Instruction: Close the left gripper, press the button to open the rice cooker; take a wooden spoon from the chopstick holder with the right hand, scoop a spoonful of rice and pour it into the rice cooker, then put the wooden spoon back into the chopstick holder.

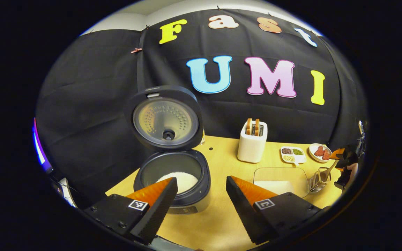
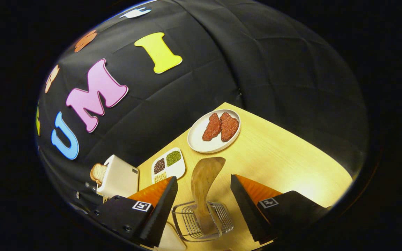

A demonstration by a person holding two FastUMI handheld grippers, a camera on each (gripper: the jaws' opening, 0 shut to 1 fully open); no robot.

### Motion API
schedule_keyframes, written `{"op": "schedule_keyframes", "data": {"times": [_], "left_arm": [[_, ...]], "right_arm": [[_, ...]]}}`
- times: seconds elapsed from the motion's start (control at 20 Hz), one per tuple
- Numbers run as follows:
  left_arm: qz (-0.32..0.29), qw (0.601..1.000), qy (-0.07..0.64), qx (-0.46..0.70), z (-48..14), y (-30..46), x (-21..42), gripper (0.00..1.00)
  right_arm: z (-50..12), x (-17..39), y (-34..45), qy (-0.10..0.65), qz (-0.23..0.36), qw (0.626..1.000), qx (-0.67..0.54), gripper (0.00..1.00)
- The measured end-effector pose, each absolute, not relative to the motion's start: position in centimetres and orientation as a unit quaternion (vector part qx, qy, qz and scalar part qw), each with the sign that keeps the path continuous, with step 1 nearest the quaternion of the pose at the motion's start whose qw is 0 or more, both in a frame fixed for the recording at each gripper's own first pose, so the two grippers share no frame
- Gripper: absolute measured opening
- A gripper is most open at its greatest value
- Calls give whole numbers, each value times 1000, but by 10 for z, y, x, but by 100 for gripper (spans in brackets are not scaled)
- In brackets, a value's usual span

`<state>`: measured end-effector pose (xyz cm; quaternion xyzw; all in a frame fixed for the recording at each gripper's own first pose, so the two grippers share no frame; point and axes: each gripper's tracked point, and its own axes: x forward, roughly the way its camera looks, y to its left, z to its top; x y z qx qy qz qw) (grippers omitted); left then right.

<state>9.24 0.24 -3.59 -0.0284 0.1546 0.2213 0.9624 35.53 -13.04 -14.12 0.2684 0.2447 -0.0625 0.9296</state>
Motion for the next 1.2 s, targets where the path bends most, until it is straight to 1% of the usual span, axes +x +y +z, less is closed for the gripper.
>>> {"op": "schedule_keyframes", "data": {"times": [0.05,0.1,0.15,0.2,0.25,0.3,0.35,0.4,0.45,0.5,0.55,0.6,0.85,0.95,1.2], "left_arm": [[220,962,158,-27,-39,-2,91,95],[220,962,161,-25,-42,-6,91,95],[220,961,164,-21,-45,-9,89,95],[220,961,165,-18,-45,-12,87,95],[218,962,165,-17,-45,-16,86,95],[216,962,164,-17,-45,-19,86,95],[214,963,162,-18,-45,-23,86,95],[212,964,161,-20,-45,-25,86,95],[209,964,160,-23,-46,-28,86,95],[207,965,160,-24,-46,-31,85,95],[205,966,159,-24,-45,-32,84,95],[203,966,158,-22,-43,-33,82,95],[196,970,146,-17,-36,-28,76,95],[195,970,141,-30,-36,-25,74,95],[188,973,130,-31,-33,-13,71,95]], "right_arm": [[-145,358,-132,249,-65,926,277,95],[-149,361,-132,253,-66,923,282,81],[-151,362,-133,258,-65,921,284,71],[-151,363,-131,261,-60,920,288,57],[-150,362,-128,262,-56,919,290,52],[-148,362,-125,264,-53,918,290,32],[-148,360,-125,268,-51,917,290,27],[-149,360,-122,268,-46,918,290,24],[-147,357,-122,269,-42,919,286,24],[-146,356,-121,268,-36,921,279,22],[-139,354,-122,258,-32,927,270,22],[-132,352,-118,248,-22,931,266,19],[-81,338,-116,202,-6,943,266,19],[-65,332,-113,193,-2,943,271,19],[-30,313,-84,179,32,945,271,19]]}}
